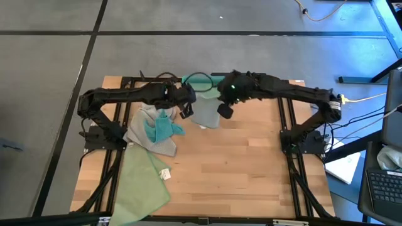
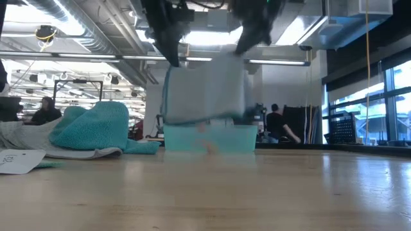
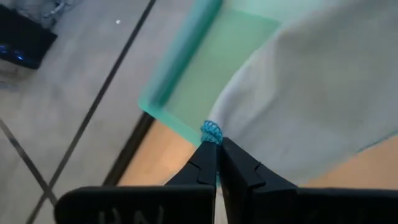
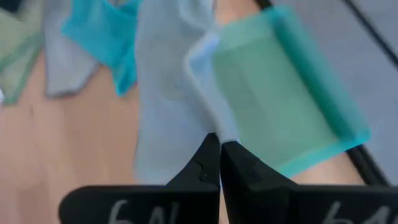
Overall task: Fold microfiber towels
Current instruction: Put the folded light blue towel into the bin
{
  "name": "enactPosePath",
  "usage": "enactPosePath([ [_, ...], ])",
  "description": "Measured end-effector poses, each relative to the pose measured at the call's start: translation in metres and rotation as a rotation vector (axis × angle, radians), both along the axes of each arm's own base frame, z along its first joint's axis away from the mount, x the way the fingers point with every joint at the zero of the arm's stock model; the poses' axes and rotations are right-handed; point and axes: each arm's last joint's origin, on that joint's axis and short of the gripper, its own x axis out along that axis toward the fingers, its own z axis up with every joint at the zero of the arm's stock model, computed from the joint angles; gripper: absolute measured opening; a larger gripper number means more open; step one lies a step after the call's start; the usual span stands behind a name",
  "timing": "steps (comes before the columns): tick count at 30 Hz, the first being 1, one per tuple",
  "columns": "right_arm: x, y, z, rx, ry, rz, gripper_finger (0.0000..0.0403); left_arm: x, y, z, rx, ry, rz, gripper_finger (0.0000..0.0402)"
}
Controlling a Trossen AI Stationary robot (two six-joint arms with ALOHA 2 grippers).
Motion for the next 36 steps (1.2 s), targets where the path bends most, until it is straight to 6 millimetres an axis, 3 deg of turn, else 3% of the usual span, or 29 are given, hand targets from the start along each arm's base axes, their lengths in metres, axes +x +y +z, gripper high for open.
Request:
enactPosePath([
  [8, 0.023, -0.062, -0.046, 0.034, 0.035, 0.020, 0.0000, -0.009, 0.053, -0.035, -0.120, -0.066, 0.067, 0.0000],
  [19, -0.007, -0.133, -0.061, 0.041, 0.052, 0.000, 0.0000, -0.018, 0.109, -0.051, -0.087, -0.289, 0.148, 0.0000],
  [29, -0.025, -0.162, -0.062, 0.031, 0.019, -0.020, 0.0000, -0.003, 0.127, -0.084, -0.173, -0.297, 0.114, 0.0000],
  [36, -0.023, -0.173, -0.073, 0.024, 0.019, -0.027, 0.0000, -0.006, 0.134, -0.086, -0.130, -0.280, 0.157, 0.0000],
])
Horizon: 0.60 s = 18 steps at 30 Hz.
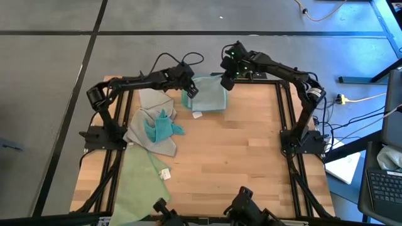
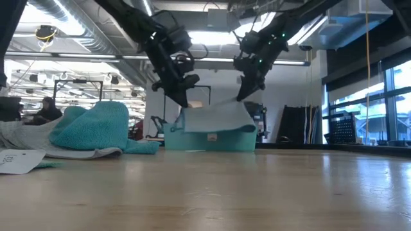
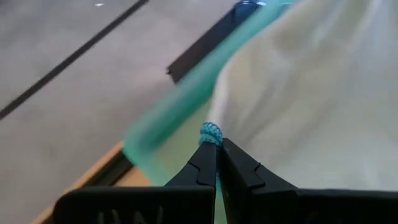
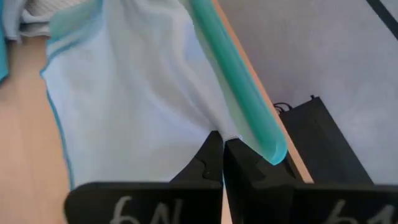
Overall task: Fold microfiber towels
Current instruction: Put the folded light blue towel into the bin
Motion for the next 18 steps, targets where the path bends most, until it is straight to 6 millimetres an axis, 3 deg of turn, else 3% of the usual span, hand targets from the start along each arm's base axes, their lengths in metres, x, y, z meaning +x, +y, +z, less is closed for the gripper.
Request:
enactPosePath([
  [8, 0.010, -0.008, -0.030, 0.060, 0.045, -0.005, 0.0000, -0.014, 0.019, 0.000, -0.003, -0.002, 0.056, 0.0000],
  [18, 0.015, -0.013, -0.042, 0.054, 0.045, -0.008, 0.0003, -0.014, 0.026, -0.009, -0.026, 0.016, -0.006, 0.0000],
])
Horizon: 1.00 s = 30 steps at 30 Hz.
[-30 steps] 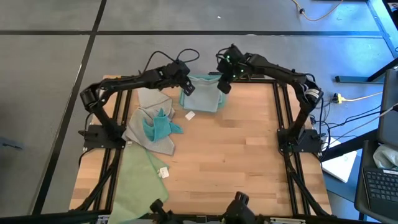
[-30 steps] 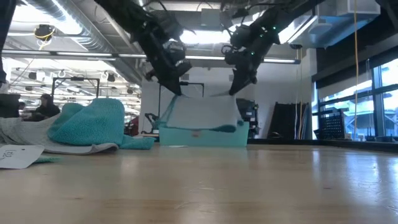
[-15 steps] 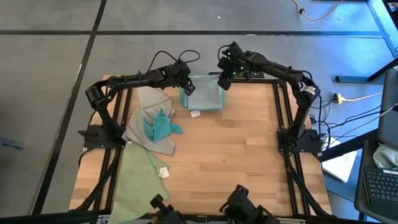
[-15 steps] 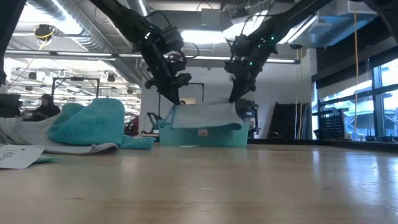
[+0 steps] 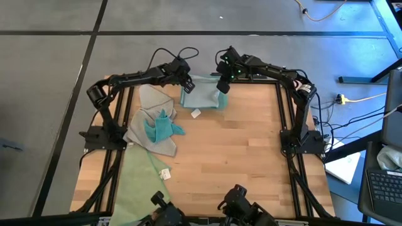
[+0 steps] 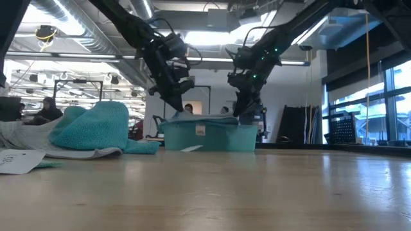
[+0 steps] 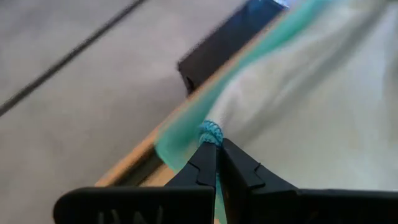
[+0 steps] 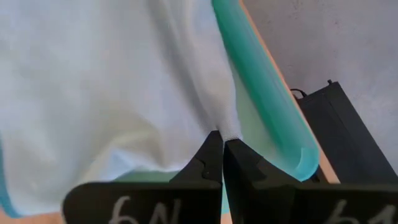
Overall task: Fold microfiber towels
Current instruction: Put the folded light blue towel into the bin
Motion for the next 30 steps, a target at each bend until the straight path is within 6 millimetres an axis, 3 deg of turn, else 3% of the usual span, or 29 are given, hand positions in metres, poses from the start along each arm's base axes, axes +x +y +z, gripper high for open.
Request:
enactPosePath([
  [9, 0.000, -0.005, 0.002, -0.056, 0.002, -0.028, 0.0014, 0.005, -0.001, -0.010, -0.002, 0.035, -0.010, 0.0054],
  [15, 0.002, -0.010, 0.005, -0.135, -0.020, -0.033, 0.0066, 0.000, 0.005, -0.010, 0.003, 0.041, 0.016, 0.0081],
  [25, 0.000, -0.013, 0.005, -0.214, 0.044, -0.075, 0.0136, -0.002, 0.005, -0.010, 0.008, 0.070, 0.036, 0.0084],
  [27, -0.001, -0.012, 0.005, -0.186, 0.042, -0.090, 0.0143, -0.002, 0.005, -0.010, -0.002, 0.059, 0.034, 0.0084],
  [30, -0.001, -0.006, 0.007, 0.012, -0.086, -0.059, 0.0146, 0.000, 0.002, -0.010, -0.100, -0.037, 0.018, 0.0084],
])
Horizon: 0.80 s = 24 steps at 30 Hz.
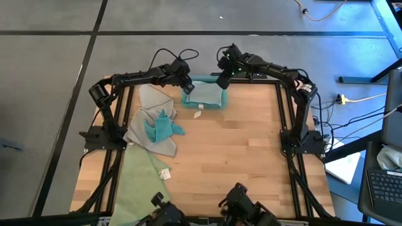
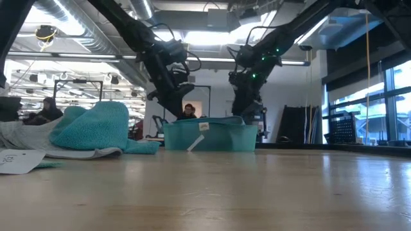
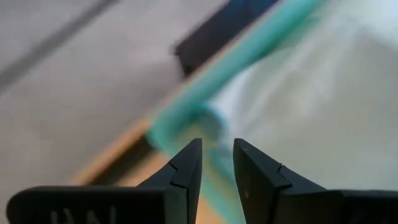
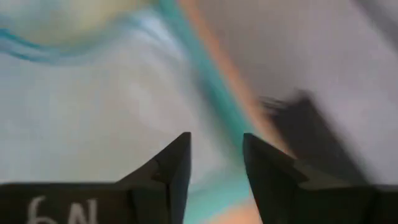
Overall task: Fold microfiber towels
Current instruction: Put the folded light blue towel into the bin
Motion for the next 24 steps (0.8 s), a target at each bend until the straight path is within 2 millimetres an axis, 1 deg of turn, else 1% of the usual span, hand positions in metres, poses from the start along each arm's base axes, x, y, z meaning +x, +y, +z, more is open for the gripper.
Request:
enactPosePath([
  [2, 0.003, 0.007, 0.003, 0.200, -0.146, 0.091, 0.0146, 0.004, -0.004, 0.001, -0.098, -0.099, -0.060, 0.0084],
  [4, 0.007, 0.012, 0.006, 0.333, -0.234, 0.138, 0.0146, 0.009, -0.007, 0.003, -0.189, -0.203, -0.147, 0.0084],
  [7, 0.011, 0.018, 0.003, 0.376, -0.219, 0.119, 0.0146, 0.013, -0.013, 0.008, -0.293, -0.302, -0.220, 0.0082],
  [9, 0.013, 0.019, -0.003, 0.387, -0.193, 0.107, 0.0142, 0.010, -0.015, 0.020, -0.320, -0.354, -0.242, 0.0078],
  [12, 0.016, 0.028, -0.009, 0.420, -0.139, 0.113, 0.0129, 0.003, -0.024, 0.049, -0.289, -0.416, -0.265, 0.0069],
  [16, 0.024, 0.042, -0.013, 0.292, -0.011, 0.120, 0.0111, -0.010, -0.050, 0.102, -0.144, -0.507, -0.284, 0.0049],
  [18, 0.028, 0.043, -0.018, 0.267, 0.011, 0.095, 0.0103, -0.019, -0.064, 0.124, -0.081, -0.542, -0.277, 0.0039],
  [19, 0.029, 0.042, -0.023, 0.296, 0.013, 0.070, 0.0099, -0.023, -0.073, 0.133, -0.055, -0.557, -0.275, 0.0034],
  [22, 0.028, 0.044, -0.049, 0.486, 0.091, -0.016, 0.0089, -0.035, -0.098, 0.159, -0.004, -0.627, -0.265, 0.0021],
  [24, 0.028, 0.047, -0.061, 0.558, 0.140, -0.038, 0.0082, -0.044, -0.116, 0.175, 0.034, -0.672, -0.271, 0.0013],
])
